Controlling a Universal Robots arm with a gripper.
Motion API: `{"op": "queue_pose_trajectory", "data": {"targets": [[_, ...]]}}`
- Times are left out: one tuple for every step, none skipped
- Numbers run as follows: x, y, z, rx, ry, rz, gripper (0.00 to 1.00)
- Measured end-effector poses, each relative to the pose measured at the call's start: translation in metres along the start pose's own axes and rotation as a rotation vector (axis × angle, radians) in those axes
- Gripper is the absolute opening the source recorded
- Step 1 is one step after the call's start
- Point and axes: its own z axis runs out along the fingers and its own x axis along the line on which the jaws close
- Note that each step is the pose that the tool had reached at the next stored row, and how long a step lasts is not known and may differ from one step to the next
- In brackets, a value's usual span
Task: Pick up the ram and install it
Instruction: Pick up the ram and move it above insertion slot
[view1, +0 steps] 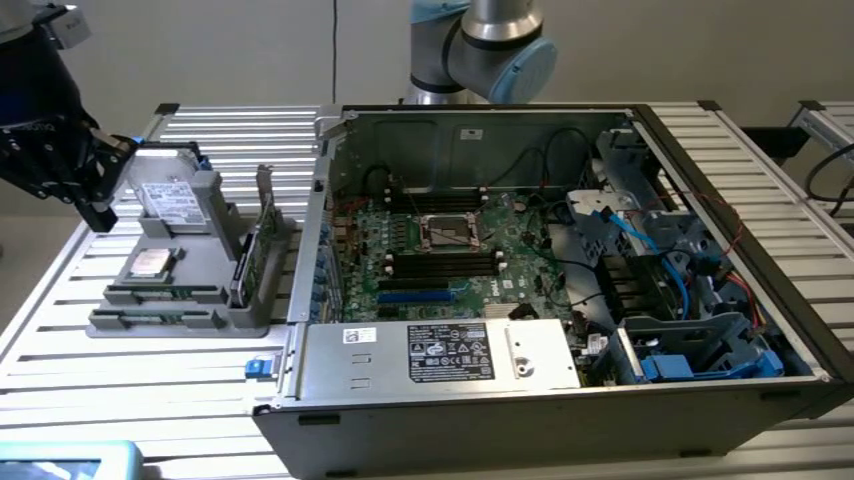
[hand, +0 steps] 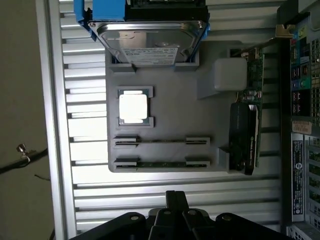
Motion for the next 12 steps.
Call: {"op": "queue_pose_trajectory", "data": {"targets": [[0.0000,0.0000,0.0000,-0.0004,-0.0009,-0.017,0.11],[0.0000,0.0000,0.0000,-0.0009,-0.0019,-0.037,0.11],[0.0000,0.0000,0.0000,-0.0015,-0.0030,-0.055,0.11],[0.0000,0.0000,0.0000,-0.0020,-0.0040,-0.072,0.11],[0.0000,0.0000,0.0000,-0.0023,-0.0050,-0.091,0.11],[0.0000,0.0000,0.0000,-0.0027,-0.0060,-0.109,0.11],[0.0000,0.0000,0.0001,-0.0030,-0.0070,-0.127,0.11],[0.0000,0.0000,0.0001,-0.0034,-0.0080,-0.145,0.11],[0.0000,0.0000,0.0001,-0.0037,-0.0089,-0.163,0.11],[0.0001,0.0000,0.0000,-0.0040,-0.0098,-0.181,0.11],[0.0000,0.0000,0.0001,-0.0044,-0.0109,-0.199,0.11],[0.0000,0.0000,0.0001,-0.0047,-0.0119,-0.218,0.11]]}}
